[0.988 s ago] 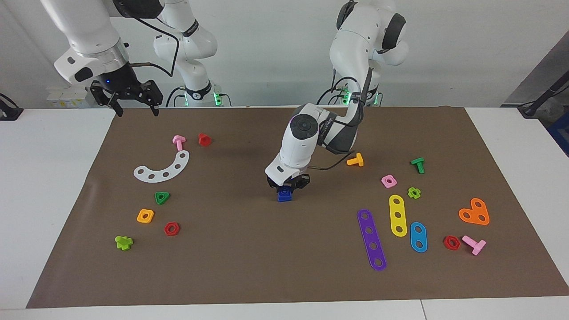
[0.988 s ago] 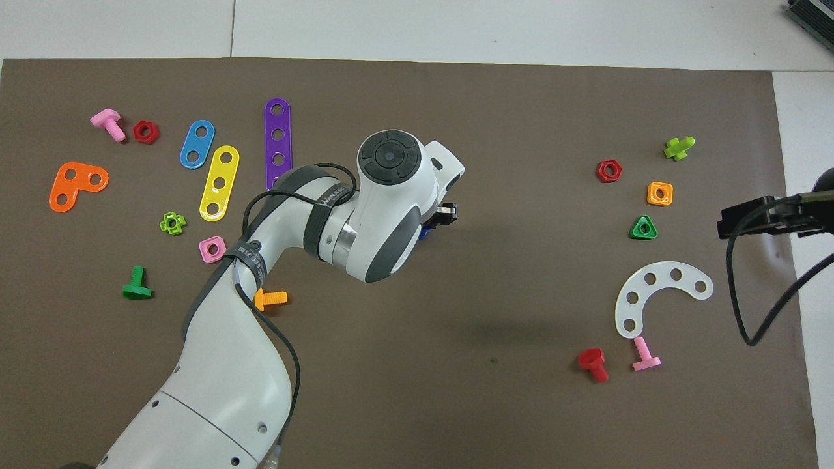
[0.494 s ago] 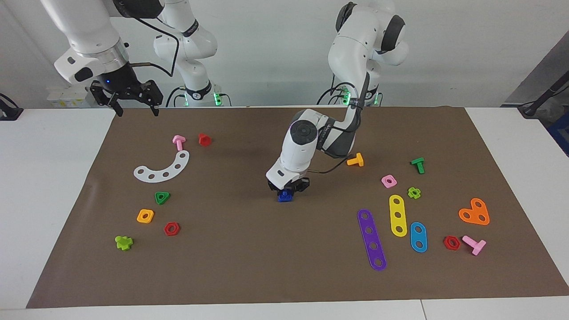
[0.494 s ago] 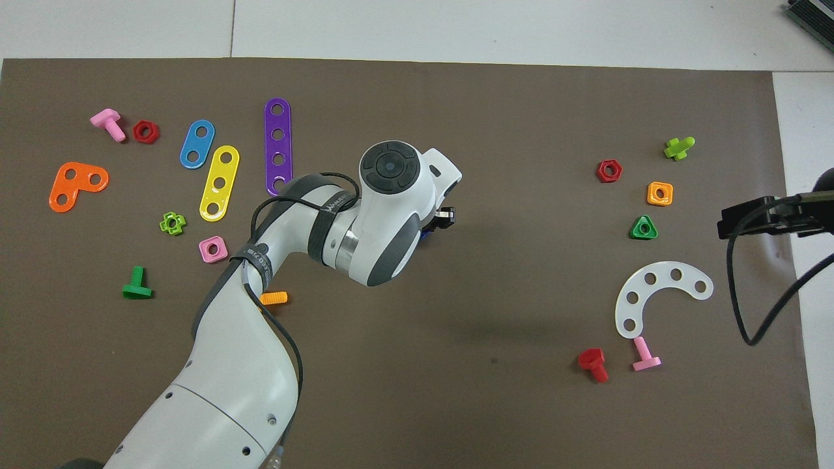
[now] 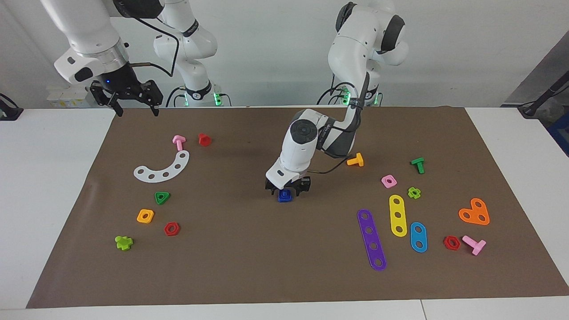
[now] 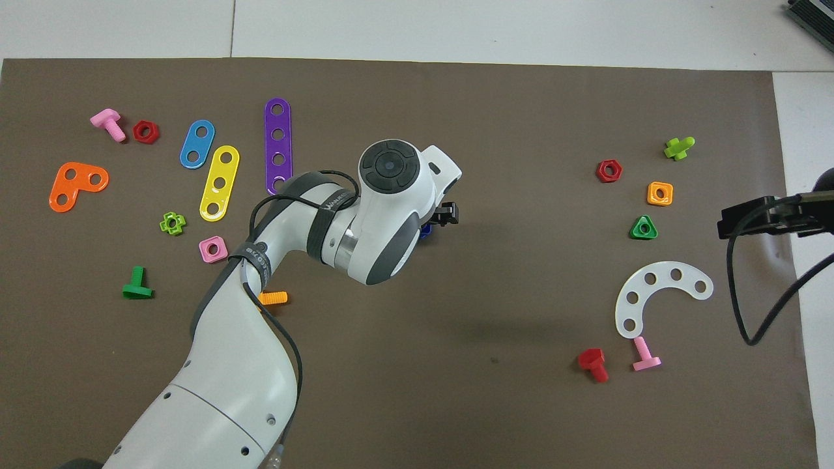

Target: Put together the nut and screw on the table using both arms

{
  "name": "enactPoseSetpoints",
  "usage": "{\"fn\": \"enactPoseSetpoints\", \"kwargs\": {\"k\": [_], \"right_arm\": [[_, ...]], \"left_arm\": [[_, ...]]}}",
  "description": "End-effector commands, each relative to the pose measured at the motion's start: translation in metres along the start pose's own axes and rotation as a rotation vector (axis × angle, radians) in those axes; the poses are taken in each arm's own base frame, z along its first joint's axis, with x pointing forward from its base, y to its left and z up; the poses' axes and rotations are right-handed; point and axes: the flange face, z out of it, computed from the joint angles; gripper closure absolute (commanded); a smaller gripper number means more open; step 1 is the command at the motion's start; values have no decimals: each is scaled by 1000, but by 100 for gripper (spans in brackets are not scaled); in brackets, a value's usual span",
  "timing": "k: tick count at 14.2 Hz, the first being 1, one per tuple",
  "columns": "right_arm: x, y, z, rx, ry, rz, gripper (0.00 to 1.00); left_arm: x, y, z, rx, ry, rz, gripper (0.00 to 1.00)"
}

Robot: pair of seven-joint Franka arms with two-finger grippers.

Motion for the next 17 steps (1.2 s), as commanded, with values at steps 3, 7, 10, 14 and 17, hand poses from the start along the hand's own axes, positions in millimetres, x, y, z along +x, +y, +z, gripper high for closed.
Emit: {"fn": "enactPoseSetpoints", "kwargs": {"k": [3, 7, 10, 14, 17], "right_arm": [[-6, 1, -2, 13, 10, -27, 0], [-7, 1, -2, 15, 10, -27, 0], [-7, 1, -2, 15, 9, -27, 0], [-7, 1, -2, 15, 9, -27, 0], [-7, 1, -2, 15, 9, -27, 0]], "left_arm": [[60, -83, -68, 73, -35, -105, 0], [88, -216, -152, 81, -40, -30, 0], [84, -328, -210, 75, -49, 75, 0], [44, -396, -266, 97, -49, 139, 0], [9, -397, -285, 115, -100, 136, 0]]}}
